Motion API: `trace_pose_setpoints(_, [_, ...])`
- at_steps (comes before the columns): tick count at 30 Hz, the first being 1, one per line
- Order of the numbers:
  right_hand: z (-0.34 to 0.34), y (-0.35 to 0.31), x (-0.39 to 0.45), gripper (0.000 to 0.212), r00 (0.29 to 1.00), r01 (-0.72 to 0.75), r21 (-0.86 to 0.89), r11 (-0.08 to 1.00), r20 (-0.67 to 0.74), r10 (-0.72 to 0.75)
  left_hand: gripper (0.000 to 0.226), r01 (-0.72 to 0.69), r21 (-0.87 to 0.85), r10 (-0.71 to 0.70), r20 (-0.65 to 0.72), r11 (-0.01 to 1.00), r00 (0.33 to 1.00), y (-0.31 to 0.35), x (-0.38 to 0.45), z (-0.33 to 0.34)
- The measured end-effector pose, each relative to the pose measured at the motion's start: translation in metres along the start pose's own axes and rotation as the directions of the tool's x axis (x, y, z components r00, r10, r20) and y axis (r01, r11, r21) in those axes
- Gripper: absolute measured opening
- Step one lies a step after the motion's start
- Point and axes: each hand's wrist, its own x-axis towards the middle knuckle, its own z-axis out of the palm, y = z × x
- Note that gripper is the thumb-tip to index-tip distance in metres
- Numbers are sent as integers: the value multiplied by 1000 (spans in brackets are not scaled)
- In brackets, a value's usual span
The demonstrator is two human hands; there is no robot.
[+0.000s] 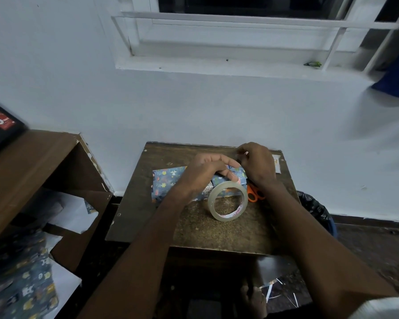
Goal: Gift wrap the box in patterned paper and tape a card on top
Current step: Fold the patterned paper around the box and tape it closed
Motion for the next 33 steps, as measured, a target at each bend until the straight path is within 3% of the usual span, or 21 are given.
trace_pose_setpoints(8, [5,1,4,24,997,63,-10,998,39,-63,29,-3,1,3,-6,1000,1000,0,-1,0])
trace_pose_setpoints(13, [-1,1,5,35,999,15,174,985,-40,-8,29,-6,4,6,-3,1000,1000,1,-1,0])
trace_pose_setpoints(17, [-5,3,8,36,1000,-3,322,947,-16,9,29,-5,13,5,-8,1000,1000,1,-1,0])
trace_pose_setpoints(25, [-2,2,7,48,999,-43,315,948,13,41,28,-2,17,2,-15,1000,1000,2,-1,0])
trace_pose_setpoints(30, [-1,-2,10,20,997,-39,349,936,-54,61,27,-1,19,2,-14,1000,1000,1,-2,1])
trace_pose_setpoints(33, [-1,0,11,35,997,-55,390,919,-31,73,28,0,20,0,-12,1000,1000,1,-1,1])
